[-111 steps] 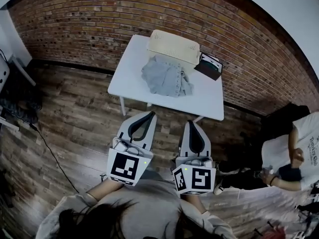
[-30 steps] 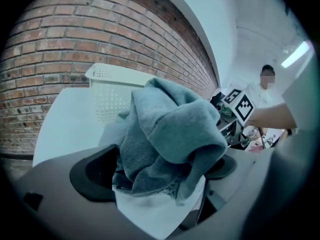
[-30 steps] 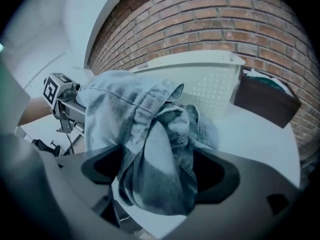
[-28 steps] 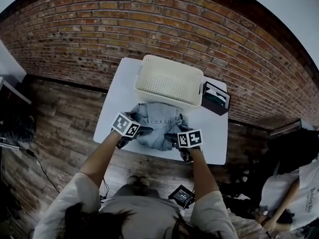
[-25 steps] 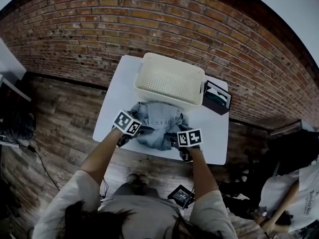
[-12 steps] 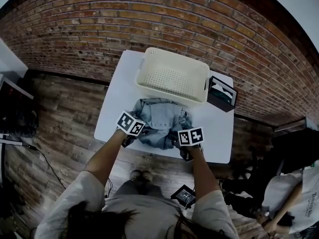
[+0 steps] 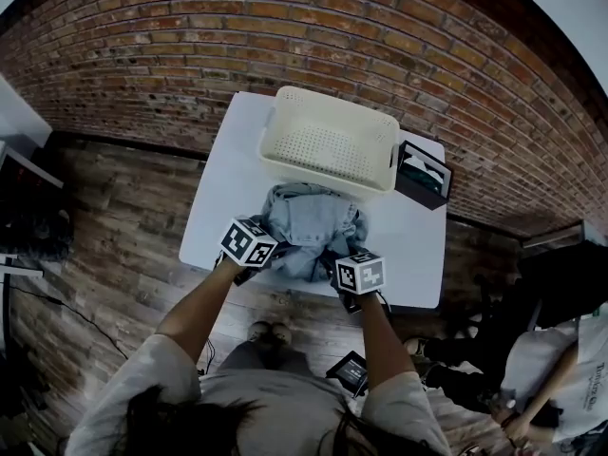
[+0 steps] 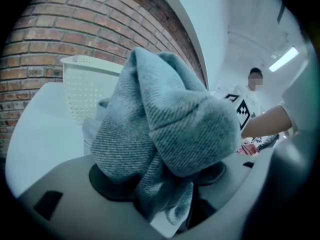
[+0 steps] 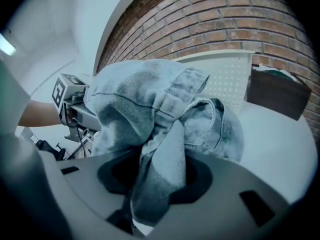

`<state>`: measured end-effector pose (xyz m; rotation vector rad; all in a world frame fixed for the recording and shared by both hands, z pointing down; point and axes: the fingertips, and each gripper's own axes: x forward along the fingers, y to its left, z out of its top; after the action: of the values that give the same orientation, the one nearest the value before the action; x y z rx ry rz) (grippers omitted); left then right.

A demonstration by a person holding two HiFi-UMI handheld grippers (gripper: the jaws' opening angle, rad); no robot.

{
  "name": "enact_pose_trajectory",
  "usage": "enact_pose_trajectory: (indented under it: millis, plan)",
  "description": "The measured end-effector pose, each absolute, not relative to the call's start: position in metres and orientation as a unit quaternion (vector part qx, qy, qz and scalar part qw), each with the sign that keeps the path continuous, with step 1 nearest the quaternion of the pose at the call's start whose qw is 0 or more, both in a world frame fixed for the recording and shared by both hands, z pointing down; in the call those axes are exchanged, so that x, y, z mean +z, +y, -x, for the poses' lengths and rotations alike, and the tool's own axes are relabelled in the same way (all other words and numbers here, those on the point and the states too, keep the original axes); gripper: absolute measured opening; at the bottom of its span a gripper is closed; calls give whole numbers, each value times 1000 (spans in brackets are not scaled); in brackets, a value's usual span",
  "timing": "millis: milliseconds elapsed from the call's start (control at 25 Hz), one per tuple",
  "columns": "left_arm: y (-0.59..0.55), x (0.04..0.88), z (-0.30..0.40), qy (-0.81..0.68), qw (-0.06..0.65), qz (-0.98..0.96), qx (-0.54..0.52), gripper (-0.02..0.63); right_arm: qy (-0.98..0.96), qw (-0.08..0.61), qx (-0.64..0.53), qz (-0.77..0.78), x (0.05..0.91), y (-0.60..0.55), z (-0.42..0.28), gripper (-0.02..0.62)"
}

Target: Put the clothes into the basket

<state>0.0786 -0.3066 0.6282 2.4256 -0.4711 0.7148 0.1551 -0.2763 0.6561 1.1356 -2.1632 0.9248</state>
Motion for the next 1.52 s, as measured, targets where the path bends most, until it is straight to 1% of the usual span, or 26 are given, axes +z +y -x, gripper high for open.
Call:
enact_pose_trajectory:
  millis: [240,640,840,1200,1520]
  plan:
    - [-293,605,-82,-180,235,-924,242,284,-805,241,304,-448,636,-270,-156,152]
    - [-278,536,-80,-204,146,-950,183,278,-813,220,222,-490,566,-264,-155,147]
    - [-279,496,-83,-208,121,-959,151,275,-815,213,184,-506,524,-268,-158,144]
    - [-310,396,-95,-228,33,-969,92,273,-822,182,89,-533,421,-307,-171,144]
    - [-348,330,-100,-254,-25,-966,51,273,-822,174,20,-541,352,-352,-176,144]
